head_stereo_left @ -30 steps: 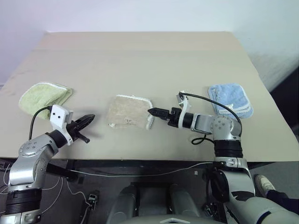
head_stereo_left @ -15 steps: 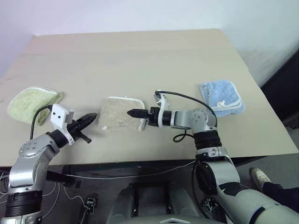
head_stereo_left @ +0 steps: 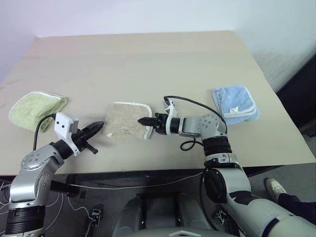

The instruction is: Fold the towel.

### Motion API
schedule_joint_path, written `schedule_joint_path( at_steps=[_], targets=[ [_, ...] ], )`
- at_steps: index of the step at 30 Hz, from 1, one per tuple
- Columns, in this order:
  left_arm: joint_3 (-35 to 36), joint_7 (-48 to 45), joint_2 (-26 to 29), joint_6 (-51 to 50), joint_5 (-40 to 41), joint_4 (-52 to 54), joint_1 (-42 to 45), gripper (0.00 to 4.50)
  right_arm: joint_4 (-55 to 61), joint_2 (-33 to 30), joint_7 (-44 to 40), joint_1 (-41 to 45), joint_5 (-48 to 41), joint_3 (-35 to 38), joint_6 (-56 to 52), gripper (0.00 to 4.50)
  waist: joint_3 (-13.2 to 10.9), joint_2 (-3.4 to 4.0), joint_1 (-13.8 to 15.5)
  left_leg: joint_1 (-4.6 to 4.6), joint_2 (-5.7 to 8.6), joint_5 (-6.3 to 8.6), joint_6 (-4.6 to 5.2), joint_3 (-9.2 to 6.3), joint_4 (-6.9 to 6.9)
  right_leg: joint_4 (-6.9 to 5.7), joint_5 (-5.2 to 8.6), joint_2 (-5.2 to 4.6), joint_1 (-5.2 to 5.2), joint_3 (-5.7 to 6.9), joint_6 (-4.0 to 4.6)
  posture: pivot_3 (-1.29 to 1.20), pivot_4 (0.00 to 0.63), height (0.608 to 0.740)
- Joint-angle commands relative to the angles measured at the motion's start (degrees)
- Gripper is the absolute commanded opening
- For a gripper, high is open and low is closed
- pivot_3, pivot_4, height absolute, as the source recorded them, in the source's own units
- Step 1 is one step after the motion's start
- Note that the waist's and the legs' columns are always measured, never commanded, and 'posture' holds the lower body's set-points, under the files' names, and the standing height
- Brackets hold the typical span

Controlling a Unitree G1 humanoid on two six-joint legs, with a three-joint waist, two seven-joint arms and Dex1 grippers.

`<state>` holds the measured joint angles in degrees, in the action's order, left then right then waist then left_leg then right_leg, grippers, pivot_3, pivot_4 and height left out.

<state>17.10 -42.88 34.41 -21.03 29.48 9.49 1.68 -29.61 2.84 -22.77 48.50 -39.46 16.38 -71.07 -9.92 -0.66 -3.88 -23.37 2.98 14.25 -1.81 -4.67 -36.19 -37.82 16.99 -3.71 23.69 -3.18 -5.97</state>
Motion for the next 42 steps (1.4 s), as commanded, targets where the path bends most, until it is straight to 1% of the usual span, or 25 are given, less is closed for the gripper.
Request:
schedule_joint_path(
  at_steps=[1, 6, 8, 12, 15, 18, 21, 24, 30, 33, 40, 42],
  targets=[
    [0.38, -0.30, -0.06, -0.11, 1.13, 1.51, 0.54, 0.00, 4.71, 0.84, 1.60, -0.62, -3.21, 2.98, -1.17, 0.02, 0.00, 0.00, 0.02, 0.00, 0.00, 0.00, 0.00, 0.00, 0.00, 0.00, 0.00, 0.00, 0.00, 0.00, 0.00, 0.00, 0.150, 0.740],
    [-0.46, -0.67, -0.36, -0.50, 1.31, 1.70, 1.02, 0.00, 12.24, 1.28, 6.07, -2.35, -7.22, 8.38, -1.00, 0.02, 0.00, 0.00, 0.15, -0.03, 0.01, 0.00, 0.00, 0.00, -0.01, 0.00, 0.00, -0.02, 0.01, 0.00, 0.00, 0.00, 0.150, 0.740],
    [-1.05, -0.78, -0.73, -0.81, 1.40, 1.89, 1.44, 0.00, 16.03, 0.36, 8.86, -2.68, -9.98, 12.37, -0.76, 0.02, 0.00, 0.00, 0.29, -0.03, 0.02, 0.00, 0.00, 0.00, -0.01, 0.00, 0.00, -0.02, 0.01, 0.00, 0.00, 0.00, 0.150, 0.740],
    [-3.12, -1.82, -1.98, -1.54, 2.34, 2.13, 2.61, 0.00, 22.77, -3.02, 16.82, -2.22, -17.77, 22.83, -0.10, 0.02, -0.01, 0.01, 1.15, -0.04, 0.04, 0.00, 0.00, 0.00, -0.03, 0.02, 0.00, -0.05, -0.01, 0.01, 0.00, 0.00, 0.150, 0.740],
    [-6.51, -2.85, -3.18, -1.39, 1.75, 2.08, 4.09, 0.00, 26.87, -7.04, 23.44, -1.78, -22.17, 29.14, 3.35, 0.02, -0.02, 0.02, 1.62, -0.04, 0.06, 0.00, 0.01, -0.01, -0.05, 0.04, 0.00, -0.08, -0.03, 0.02, 0.00, 0.00, 0.150, 0.740],
    [-8.77, -3.23, -4.68, -1.42, 1.34, 0.54, 6.70, 0.00, 28.46, -10.88, 30.24, -1.68, -24.62, 34.24, 9.01, 0.02, -0.02, 0.03, 1.64, -0.04, 0.07, -0.01, 0.02, 0.00, -0.06, 0.04, 0.00, -0.08, -0.06, 0.03, -0.01, 0.00, 0.150, 0.740],
    [-10.48, -4.26, -5.53, -1.28, 0.86, -1.30, 9.09, 0.00, 30.49, -13.34, 36.19, -2.91, -27.26, 36.95, 13.16, 0.02, -0.03, 0.05, 1.34, -0.04, 0.07, -0.01, 0.03, 0.01, -0.05, 0.04, 0.00, -0.05, -0.07, 0.02, -0.01, 0.00, 0.150, 0.740],
    [-12.11, -5.25, -6.34, -1.05, 0.50, -3.08, 11.12, 0.00, 33.75, -13.49, 42.42, -5.69, -29.27, 37.71, 16.38, 0.02, -0.03, 0.06, 1.12, -0.02, -0.01, -0.02, 0.04, 0.07, -0.03, 0.01, 0.00, 0.04, -0.05, -0.03, -0.01, 0.00, 0.150, 0.740],
    [-14.82, -6.47, -8.27, -0.33, -0.43, -4.53, 12.92, 0.00, 39.90, -9.97, 52.25, -14.17, -35.91, 34.23, 18.92, 0.02, -0.03, 0.06, 1.34, -0.02, -0.02, -0.03, 0.05, 0.09, -0.09, -0.05, 0.00, 0.03, -0.08, -0.04, -0.01, 0.00, 0.150, 0.740],
    [-15.10, -6.65, -8.83, -0.11, -0.66, -4.94, 13.26, 0.00, 41.98, -8.80, 54.58, -18.53, -35.46, 31.62, 21.63, 0.02, -0.03, 0.06, 1.36, -0.02, -0.02, -0.03, 0.05, 0.09, -0.10, -0.06, 0.00, 0.03, -0.09, -0.03, -0.01, 0.00, 0.150, 0.740],
    [-14.97, -6.85, -8.96, 0.26, -0.54, -4.97, 12.70, 0.00, 42.49, -10.37, 56.07, -22.97, -36.50, 27.60, 26.19, 0.02, -0.02, 0.07, 1.37, 0.00, 0.00, -0.03, 0.05, 0.08, -0.10, -0.06, 0.00, 0.10, -0.10, -0.03, -0.01, 0.00, 0.150, 0.740],
    [-14.91, -6.75, -9.02, 0.23, -0.49, -4.71, 12.40, 0.00, 42.30, -11.33, 56.04, -23.70, -36.65, 26.81, 27.28, 0.58, -0.03, 0.07, 1.39, 0.00, 0.00, -0.03, 0.05, 0.08, -0.11, -0.06, 0.00, 0.09, -0.10, -0.03, -0.01, 0.00, 0.150, 0.740]
  ],
)
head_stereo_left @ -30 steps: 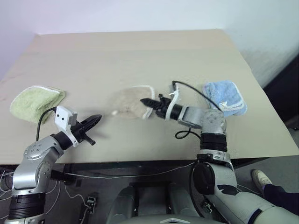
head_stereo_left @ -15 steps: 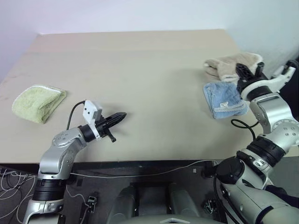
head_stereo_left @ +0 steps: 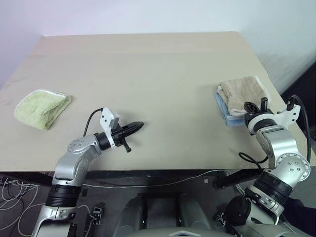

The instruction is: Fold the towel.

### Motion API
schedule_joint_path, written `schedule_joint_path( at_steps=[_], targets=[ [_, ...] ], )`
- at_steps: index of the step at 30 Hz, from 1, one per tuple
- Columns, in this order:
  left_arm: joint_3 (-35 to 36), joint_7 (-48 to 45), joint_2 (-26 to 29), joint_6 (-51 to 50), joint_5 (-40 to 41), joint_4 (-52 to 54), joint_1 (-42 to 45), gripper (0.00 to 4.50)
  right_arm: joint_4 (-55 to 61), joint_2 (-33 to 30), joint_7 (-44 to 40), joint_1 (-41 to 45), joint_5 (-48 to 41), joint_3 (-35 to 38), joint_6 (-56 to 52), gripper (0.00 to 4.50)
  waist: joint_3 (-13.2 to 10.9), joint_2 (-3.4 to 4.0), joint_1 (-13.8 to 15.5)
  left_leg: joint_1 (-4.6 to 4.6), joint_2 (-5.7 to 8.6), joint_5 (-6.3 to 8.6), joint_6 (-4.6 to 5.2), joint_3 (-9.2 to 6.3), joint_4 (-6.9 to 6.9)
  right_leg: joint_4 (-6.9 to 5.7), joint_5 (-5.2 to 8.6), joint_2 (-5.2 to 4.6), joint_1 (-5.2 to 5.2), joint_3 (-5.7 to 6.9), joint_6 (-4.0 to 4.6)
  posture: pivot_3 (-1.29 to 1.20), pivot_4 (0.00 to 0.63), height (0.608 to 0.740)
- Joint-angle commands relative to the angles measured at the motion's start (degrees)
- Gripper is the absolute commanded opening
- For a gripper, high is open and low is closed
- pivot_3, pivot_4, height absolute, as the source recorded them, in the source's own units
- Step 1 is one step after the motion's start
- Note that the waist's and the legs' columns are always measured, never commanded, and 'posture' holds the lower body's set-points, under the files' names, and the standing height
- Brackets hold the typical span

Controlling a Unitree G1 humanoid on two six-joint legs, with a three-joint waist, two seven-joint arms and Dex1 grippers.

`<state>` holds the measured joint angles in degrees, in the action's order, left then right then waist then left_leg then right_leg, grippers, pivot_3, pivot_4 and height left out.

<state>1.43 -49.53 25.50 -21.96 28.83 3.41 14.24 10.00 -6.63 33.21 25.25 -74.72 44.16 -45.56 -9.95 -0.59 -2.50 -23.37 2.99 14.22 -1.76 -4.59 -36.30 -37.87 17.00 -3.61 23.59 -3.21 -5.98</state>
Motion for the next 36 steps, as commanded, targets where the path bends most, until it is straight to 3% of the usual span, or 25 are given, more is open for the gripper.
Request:
schedule_joint_path(
  at_steps=[1, 12, 19, 24, 30, 34, 36],
  targets=[
    [0.81, -0.08, -0.11, 1.18, 0.17, 1.47, -0.39, 0.00, 2.66, -2.13, 0.07, -0.61, -1.96, -1.13, 2.41, 0.87, 0.00, 0.00, 0.02, 0.00, 0.00, 0.00, 0.00, 0.00, 0.00, 0.00, 0.00, 0.00, -0.01, 0.00, 0.00, 0.00, 0.150, 0.740],
    [0.67, -0.36, -0.12, 0.64, 0.48, 1.23, -0.75, 0.00, 6.21, -4.94, 1.37, -1.90, -4.17, -2.14, 10.89, 4.46, 0.00, 0.00, 0.07, 0.01, 0.00, 0.00, 0.00, -0.01, -0.01, 0.01, 0.00, 0.00, -0.03, 0.00, 0.00, 0.00, 0.150, 0.740],
    [0.13, -0.70, -0.45, 0.43, 0.34, 1.01, -0.03, 0.00, 6.72, -10.54, -1.48, -3.48, 0.82, -2.47, 15.65, 4.49, 0.00, 0.00, 0.19, 0.01, 0.02, 0.00, 0.00, 0.00, -0.04, 0.02, 0.00, 0.00, -0.07, 0.01, -0.01, 0.00, 0.150, 0.740],
    [0.83, -0.41, -0.06, 0.56, 0.20, 1.46, -0.74, 0.00, 6.23, -16.71, -7.96, -2.91, 8.16, -8.38, 14.92, 4.49, 0.00, 0.00, -0.03, 0.04, 0.02, 0.00, 0.01, 0.00, -0.03, 0.02, 0.00, 0.03, -0.08, 0.00, -0.01, 0.00, 0.150, 0.740],
    [2.58, 2.87, 1.03, 3.50, -3.00, 0.44, -1.60, 0.00, 7.82, -22.38, -23.66, 1.25, 14.83, -26.74, 6.90, 4.49, 0.00, 0.03, -0.03, 0.09, -0.04, 0.00, 0.01, 0.02, -0.04, 0.00, 0.01, 0.04, -0.09, -0.02, -0.01, 0.00, 0.150, 0.740],
    [3.28, 7.15, 1.32, 6.89, -7.41, -2.43, -1.32, 0.00, 5.27, -20.59, -31.37, -0.29, 19.22, -34.43, 5.75, 4.49, 0.01, -0.01, 0.71, 0.07, -0.04, 0.00, 0.01, -0.09, -0.05, 0.12, 0.01, 0.00, -0.19, 0.11, 0.00, 0.00, 0.150, 0.740],
    [4.33, 8.04, 1.24, 7.35, -7.30, -1.98, -1.72, 0.00, 3.44, -21.10, -36.34, -1.34, 25.63, -39.11, 8.29, 4.49, 0.00, -0.02, 1.33, 0.01, 0.04, 0.01, 0.02, -0.09, -0.14, 0.14, 0.00, -0.03, -0.18, 0.11, -0.02, 0.00, 0.150, 0.740]
  ],
)
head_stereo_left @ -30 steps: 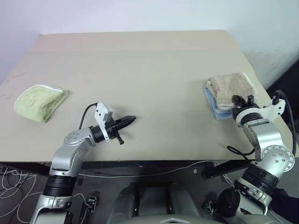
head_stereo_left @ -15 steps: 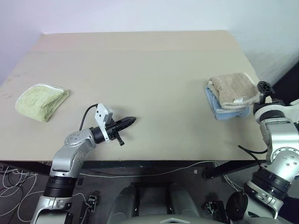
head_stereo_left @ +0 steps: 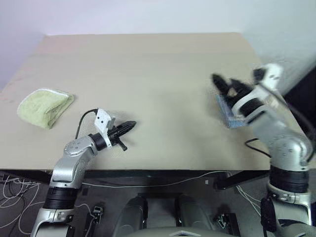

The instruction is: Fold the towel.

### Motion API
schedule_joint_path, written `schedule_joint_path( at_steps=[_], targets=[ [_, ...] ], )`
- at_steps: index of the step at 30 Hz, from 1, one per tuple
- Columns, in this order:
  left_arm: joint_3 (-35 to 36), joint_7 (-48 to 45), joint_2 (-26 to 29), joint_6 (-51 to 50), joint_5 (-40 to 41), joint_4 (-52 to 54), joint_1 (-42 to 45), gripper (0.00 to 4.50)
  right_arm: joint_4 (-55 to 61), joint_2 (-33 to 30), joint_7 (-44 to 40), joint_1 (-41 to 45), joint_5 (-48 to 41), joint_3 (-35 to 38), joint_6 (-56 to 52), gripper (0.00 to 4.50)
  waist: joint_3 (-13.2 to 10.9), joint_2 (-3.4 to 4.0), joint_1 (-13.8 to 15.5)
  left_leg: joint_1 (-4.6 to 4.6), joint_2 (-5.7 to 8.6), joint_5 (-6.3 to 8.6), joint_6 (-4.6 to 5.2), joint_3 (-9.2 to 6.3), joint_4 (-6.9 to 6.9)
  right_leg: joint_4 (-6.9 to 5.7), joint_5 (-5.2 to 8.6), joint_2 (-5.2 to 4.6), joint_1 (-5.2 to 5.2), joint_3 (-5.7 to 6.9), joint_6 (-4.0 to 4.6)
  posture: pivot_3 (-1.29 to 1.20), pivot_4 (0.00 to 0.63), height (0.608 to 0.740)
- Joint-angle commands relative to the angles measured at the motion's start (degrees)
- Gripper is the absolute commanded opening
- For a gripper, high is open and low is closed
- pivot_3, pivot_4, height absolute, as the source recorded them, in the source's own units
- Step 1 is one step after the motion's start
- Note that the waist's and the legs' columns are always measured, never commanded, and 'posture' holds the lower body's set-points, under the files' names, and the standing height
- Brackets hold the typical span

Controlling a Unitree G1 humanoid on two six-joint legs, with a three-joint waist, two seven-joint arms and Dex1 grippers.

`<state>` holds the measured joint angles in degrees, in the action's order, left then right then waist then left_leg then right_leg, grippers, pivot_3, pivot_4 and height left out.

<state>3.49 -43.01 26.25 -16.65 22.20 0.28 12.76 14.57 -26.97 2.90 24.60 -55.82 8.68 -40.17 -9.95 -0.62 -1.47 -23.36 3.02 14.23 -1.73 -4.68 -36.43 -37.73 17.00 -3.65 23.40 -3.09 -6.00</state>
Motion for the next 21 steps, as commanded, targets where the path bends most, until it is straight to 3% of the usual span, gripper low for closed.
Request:
schedule_joint_path(
  at_steps=[1, 10, 21],
  targets=[
    [2.92, 1.52, 0.68, 2.23, -0.37, 1.17, -0.37, 0.00, -1.57, -0.93, -8.11, -0.90, 10.03, -5.95, 4.44, 4.49, 0.00, 0.00, 0.63, -0.01, 0.02, 0.02, 0.03, 0.01, -0.05, 0.01, 0.00, -0.01, 0.00, 0.00, -0.01, 0.00, 0.150, 0.740],
    [8.68, 2.96, 2.77, 1.46, 1.41, 4.79, -3.21, 0.00, -4.92, 2.35, -19.83, -3.74, 26.22, -14.12, 15.22, 4.49, 0.00, 0.00, 0.53, -0.02, 0.02, 0.04, 0.05, -0.04, -0.12, 0.00, -0.01, -0.02, 0.00, 0.04, -0.01, 0.00, 0.150, 0.740],
    [11.16, 3.89, 4.62, -0.40, 2.75, 8.13, -5.82, 0.00, -6.17, 6.99, -23.62, -5.23, 31.50, -13.24, 16.32, 4.49, 0.00, 0.00, 0.69, -0.01, 0.02, 0.04, 0.03, -0.09, -0.11, -0.01, -0.01, -0.09, -0.01, 0.05, -0.01, 0.00, 0.150, 0.740]
  ],
)
